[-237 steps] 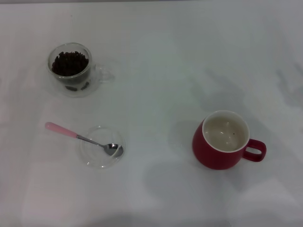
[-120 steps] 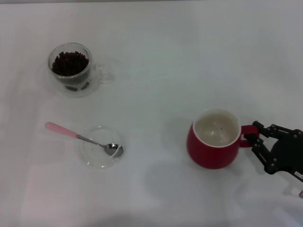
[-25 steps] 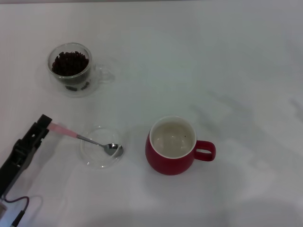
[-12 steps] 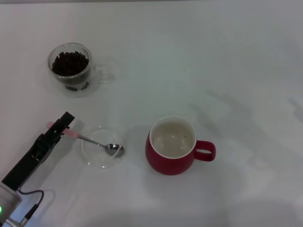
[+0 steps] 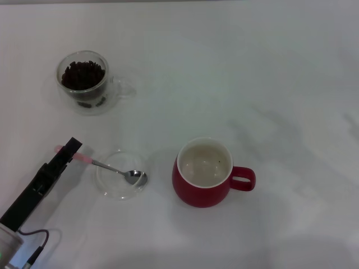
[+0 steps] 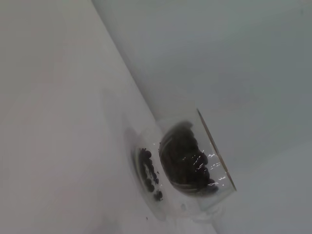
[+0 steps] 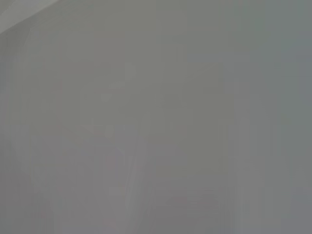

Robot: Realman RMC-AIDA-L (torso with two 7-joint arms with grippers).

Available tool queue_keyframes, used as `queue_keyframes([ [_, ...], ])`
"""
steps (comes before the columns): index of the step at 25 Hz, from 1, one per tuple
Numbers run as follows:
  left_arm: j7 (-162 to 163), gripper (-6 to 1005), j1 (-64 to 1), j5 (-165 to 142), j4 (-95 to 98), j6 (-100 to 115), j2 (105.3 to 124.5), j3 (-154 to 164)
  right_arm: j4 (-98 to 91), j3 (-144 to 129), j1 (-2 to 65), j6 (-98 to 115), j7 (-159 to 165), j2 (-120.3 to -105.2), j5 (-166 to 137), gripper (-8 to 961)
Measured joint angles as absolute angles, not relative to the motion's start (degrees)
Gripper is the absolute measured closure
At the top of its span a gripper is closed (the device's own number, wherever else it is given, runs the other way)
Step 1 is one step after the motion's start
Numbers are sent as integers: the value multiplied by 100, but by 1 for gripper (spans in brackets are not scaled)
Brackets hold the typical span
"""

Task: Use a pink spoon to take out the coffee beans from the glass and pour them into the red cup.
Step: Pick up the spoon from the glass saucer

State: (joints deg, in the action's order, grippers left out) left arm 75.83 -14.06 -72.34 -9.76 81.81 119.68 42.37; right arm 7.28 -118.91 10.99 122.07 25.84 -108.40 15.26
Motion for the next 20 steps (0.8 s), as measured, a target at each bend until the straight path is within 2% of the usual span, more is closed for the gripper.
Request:
queue_keyframes([
  [6, 7584, 453, -1452, -7181, -963, 8130, 11956, 4236, 730, -11891, 1090, 12245, 2572, -10883, 1534, 327],
  [11, 7571, 640, -1462, -7139, -935, 8059, 11948, 4236, 730, -11891, 1093, 12229, 2499, -10923, 1548, 328],
  [16, 7523, 869, -1457, -7128, -911, 8055, 11933, 4236, 729, -11891, 1115, 12225, 2439, -10968, 1548, 328],
  [20, 7529, 869, -1430, -7137, -847, 8100, 11925, 4243, 729, -11891, 1131, 12218, 2306, -11024, 1548, 332],
])
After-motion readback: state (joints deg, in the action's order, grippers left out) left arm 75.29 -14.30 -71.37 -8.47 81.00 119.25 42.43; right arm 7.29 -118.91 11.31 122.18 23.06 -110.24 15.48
